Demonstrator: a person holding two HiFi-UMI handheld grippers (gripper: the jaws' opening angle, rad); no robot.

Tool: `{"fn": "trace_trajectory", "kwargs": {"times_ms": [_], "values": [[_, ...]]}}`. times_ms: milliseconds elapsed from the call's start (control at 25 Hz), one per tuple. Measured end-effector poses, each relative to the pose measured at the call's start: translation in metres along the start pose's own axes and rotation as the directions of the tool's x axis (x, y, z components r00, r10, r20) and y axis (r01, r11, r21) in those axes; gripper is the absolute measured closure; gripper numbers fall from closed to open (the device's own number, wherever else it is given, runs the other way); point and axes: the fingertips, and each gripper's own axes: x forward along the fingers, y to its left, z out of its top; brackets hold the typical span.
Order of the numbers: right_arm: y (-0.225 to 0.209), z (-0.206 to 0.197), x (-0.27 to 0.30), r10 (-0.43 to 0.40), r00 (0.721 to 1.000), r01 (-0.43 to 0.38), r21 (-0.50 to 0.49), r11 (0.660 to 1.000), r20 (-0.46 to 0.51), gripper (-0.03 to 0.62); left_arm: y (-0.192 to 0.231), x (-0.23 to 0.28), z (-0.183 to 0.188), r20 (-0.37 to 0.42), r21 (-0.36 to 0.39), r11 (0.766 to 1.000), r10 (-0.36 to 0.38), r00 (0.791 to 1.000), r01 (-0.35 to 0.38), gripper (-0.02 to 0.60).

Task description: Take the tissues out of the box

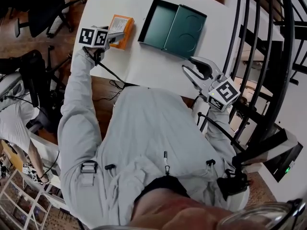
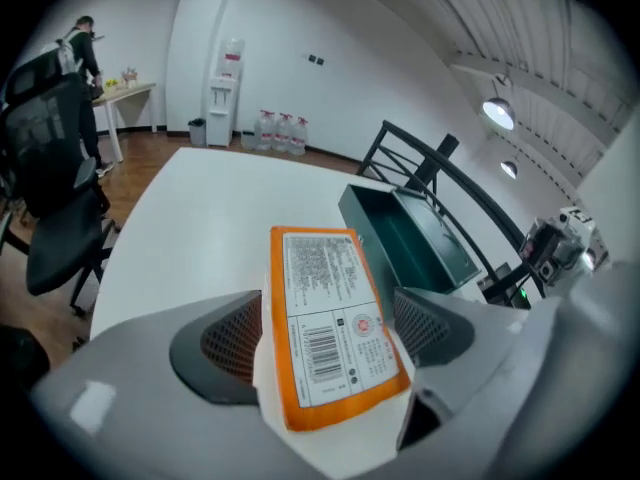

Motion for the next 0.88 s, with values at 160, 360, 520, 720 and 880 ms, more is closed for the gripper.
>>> {"fn": "trace_trajectory", "kwargs": {"times_ms": [160, 360, 520, 720, 880], "values": [[-0.001, 0.004, -0.001, -0.004, 1.0, 0.004, -0.004, 1.0, 0.017, 0.455, -0.017, -0.055, 0.026, 0.205, -0.008, 1.0, -0.026, 0.978, 0.028, 0.137], [0.012, 0.041, -0.017, 0.069, 0.981, -0.083, 0.07, 0.994, 0.182, 0.446, -0.115, -0.197, 0.058, 0.628, 0.139, 0.982, -0.186, 0.755, 0.127, 0.147], [0.028, 0.083, -0.024, 0.177, 0.924, -0.212, 0.069, 0.975, 0.338, 0.444, -0.184, -0.238, 0.034, 0.723, 0.245, 0.96, -0.274, 0.635, 0.135, 0.164], [0.04, 0.09, -0.009, 0.284, 0.918, -0.29, -0.021, 0.957, 0.277, 0.444, -0.214, -0.206, 0.016, 0.592, 0.419, 0.905, -0.335, 0.733, 0.075, 0.164], [0.039, 0.085, 0.005, 0.301, 0.926, -0.296, -0.054, 0.954, 0.227, 0.444, -0.21, -0.204, 0.029, 0.591, 0.448, 0.893, -0.339, 0.732, 0.052, 0.164]]}}
